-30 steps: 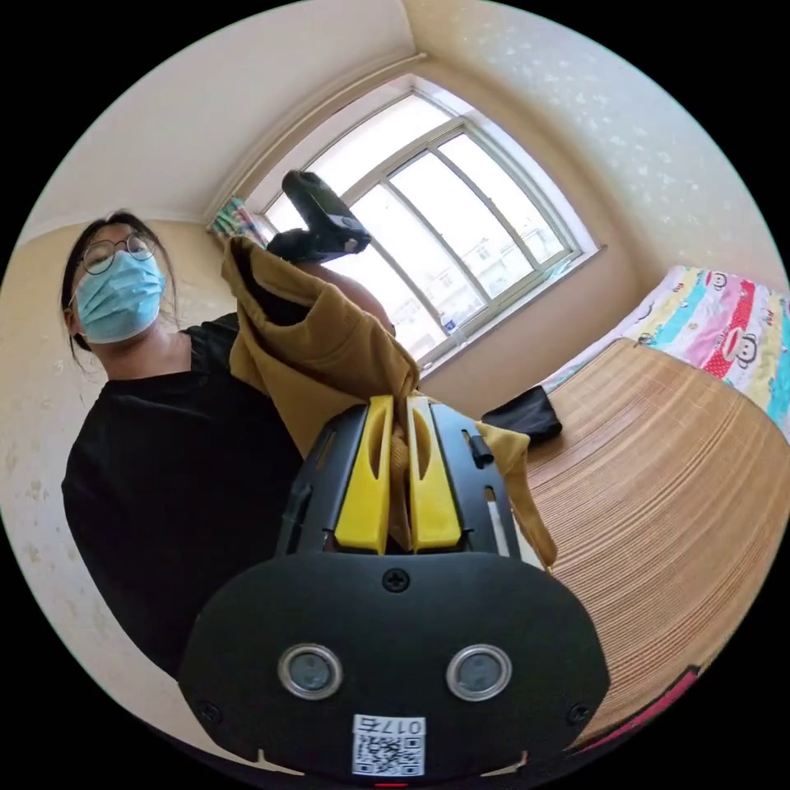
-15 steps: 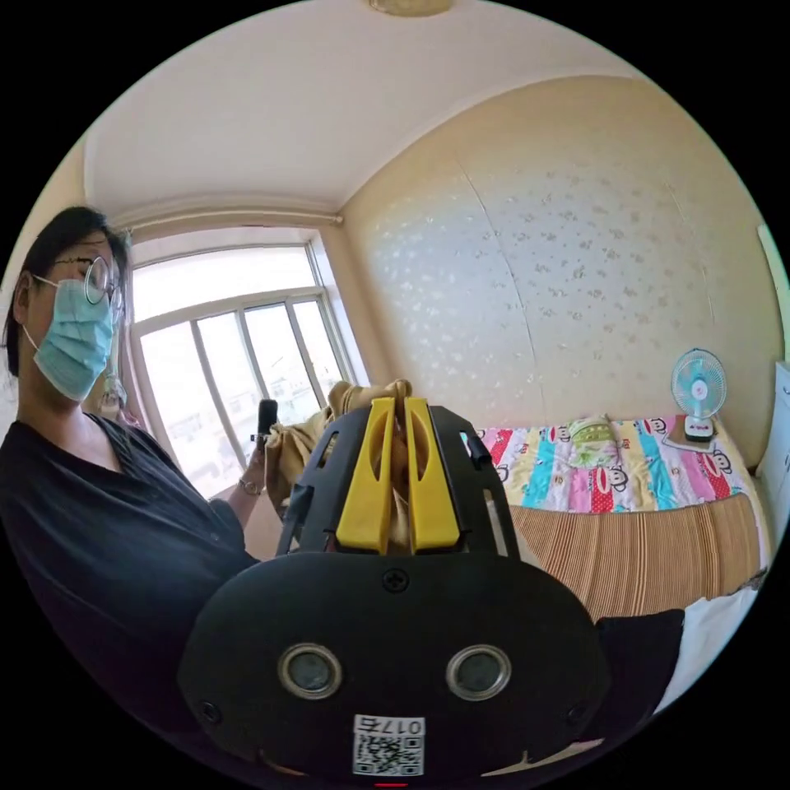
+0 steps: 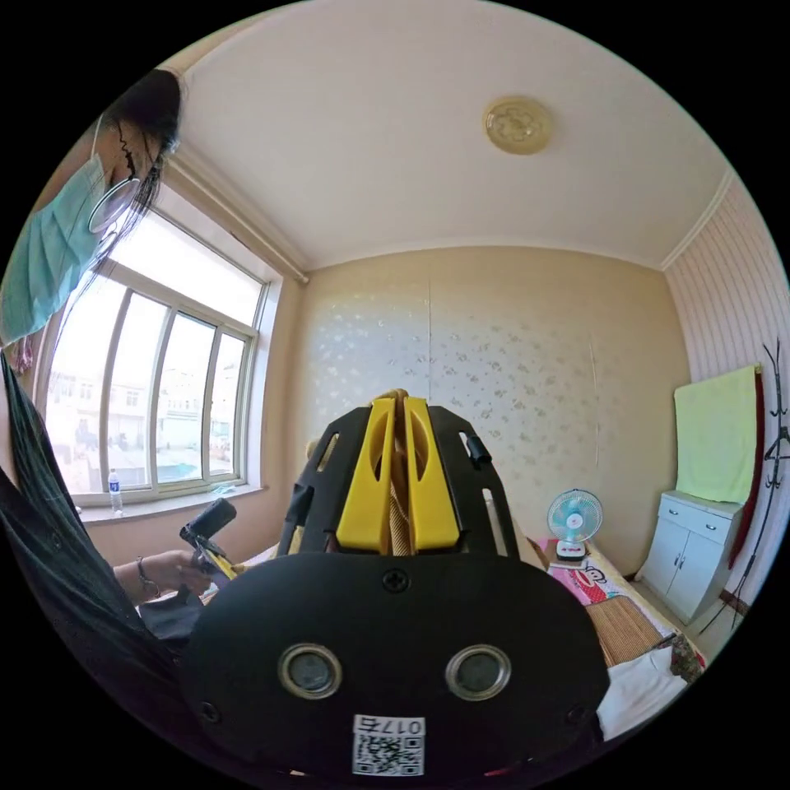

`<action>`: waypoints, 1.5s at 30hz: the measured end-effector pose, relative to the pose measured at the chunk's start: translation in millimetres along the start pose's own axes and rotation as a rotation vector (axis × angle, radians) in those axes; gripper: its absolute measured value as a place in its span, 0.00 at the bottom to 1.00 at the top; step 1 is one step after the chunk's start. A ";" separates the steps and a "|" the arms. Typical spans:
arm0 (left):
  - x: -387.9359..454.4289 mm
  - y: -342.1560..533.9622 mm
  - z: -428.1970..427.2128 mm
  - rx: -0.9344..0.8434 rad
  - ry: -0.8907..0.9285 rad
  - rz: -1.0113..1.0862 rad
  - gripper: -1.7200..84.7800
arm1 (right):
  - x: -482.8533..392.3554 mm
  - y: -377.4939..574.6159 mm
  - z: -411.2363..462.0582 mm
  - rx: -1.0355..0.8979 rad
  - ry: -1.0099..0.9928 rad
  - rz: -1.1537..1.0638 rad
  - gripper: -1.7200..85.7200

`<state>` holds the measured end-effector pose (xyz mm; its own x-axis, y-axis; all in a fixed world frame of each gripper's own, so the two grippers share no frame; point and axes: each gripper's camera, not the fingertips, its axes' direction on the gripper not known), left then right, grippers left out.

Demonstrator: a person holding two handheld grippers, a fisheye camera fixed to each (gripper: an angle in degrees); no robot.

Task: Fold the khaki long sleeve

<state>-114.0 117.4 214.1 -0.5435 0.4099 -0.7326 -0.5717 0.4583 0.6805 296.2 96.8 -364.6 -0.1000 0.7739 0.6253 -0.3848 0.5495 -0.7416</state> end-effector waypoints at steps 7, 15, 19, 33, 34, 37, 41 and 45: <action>-60.7 17.5 3.8 0.154 0.392 -0.162 0.15 | -2.5 49.8 -17.6 0.065 0.087 0.055 0.04; -76.7 35.9 16.5 0.182 0.333 -0.278 0.21 | -14.1 92.7 -34.7 0.116 0.053 0.095 0.04; -56.1 23.4 54.5 0.107 0.252 -0.214 0.22 | -34.6 116.4 -29.1 0.092 0.112 0.067 0.04; 30.4 21.6 108.5 -0.017 -0.108 -0.024 0.24 | -66.5 175.6 8.2 -0.013 0.359 0.005 0.04; 33.6 23.0 109.2 -0.012 -0.121 -0.019 0.24 | -70.2 177.7 13.3 -0.031 0.377 -0.014 0.04; 47.9 31.3 112.6 0.002 -0.177 0.000 0.24 | -79.6 180.4 22.0 -0.055 0.440 -0.065 0.04; 59.9 42.5 120.3 -0.007 -0.220 0.001 0.25 | -90.9 180.4 25.2 -0.046 0.496 -0.110 0.04; 77.8 51.1 123.7 0.015 -0.276 0.025 0.25 | -103.9 175.9 25.0 -0.034 0.533 -0.145 0.04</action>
<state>-109.4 270.2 190.1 -0.3682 0.6195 -0.6933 -0.5503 0.4559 0.6996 216.0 105.1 -553.9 0.4339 0.7368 0.5185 -0.3296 0.6654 -0.6698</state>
